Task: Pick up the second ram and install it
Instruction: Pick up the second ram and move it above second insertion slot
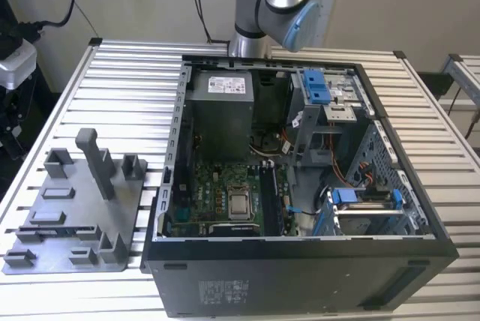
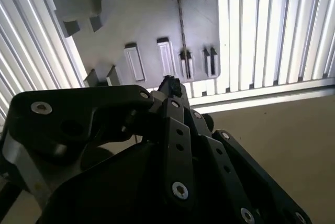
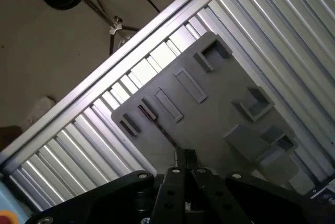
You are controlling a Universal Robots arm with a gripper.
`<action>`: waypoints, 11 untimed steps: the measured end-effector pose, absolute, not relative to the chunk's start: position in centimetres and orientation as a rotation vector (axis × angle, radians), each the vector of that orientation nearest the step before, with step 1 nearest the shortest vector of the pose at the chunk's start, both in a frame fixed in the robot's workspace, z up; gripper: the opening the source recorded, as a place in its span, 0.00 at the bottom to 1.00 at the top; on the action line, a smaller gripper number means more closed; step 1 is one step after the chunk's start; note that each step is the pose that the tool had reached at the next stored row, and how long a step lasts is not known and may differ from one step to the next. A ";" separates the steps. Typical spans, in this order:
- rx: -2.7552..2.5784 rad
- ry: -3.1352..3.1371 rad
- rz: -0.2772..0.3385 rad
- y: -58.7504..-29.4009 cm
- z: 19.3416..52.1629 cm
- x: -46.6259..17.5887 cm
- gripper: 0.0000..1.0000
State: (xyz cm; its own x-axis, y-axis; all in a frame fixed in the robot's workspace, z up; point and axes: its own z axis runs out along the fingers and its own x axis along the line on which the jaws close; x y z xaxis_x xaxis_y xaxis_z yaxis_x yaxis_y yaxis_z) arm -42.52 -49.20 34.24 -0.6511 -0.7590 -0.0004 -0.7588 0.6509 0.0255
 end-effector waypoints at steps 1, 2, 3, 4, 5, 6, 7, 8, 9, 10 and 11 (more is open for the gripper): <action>1.320 -2.839 -0.037 -49.2 34.2 -42.6 0.11; 1.333 -2.833 -0.036 -49.2 34.2 -42.6 0.11; 1.346 -2.827 -0.036 -49.2 34.2 -42.6 0.11; 1.361 -2.819 -0.036 -49.2 34.2 -42.6 0.11; 1.378 -2.811 -0.036 -49.2 34.2 -42.7 0.11; 1.394 -2.803 -0.036 -49.2 34.1 -42.7 0.11; 1.411 -2.794 -0.036 -49.2 34.1 -42.7 0.11; 1.430 -2.784 -0.036 -49.2 34.1 -42.7 0.11; 1.450 -2.773 -0.036 -49.2 34.1 -42.7 0.11; 1.471 -2.762 -0.036 -49.2 34.1 -42.7 0.11; 1.494 -2.750 -0.035 -49.2 34.0 -42.7 0.11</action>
State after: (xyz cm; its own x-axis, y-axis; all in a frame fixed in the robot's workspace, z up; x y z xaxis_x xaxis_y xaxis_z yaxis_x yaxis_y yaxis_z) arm -42.74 -49.23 34.02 -0.5443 -0.8389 -0.0003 -0.8386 0.5441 0.0255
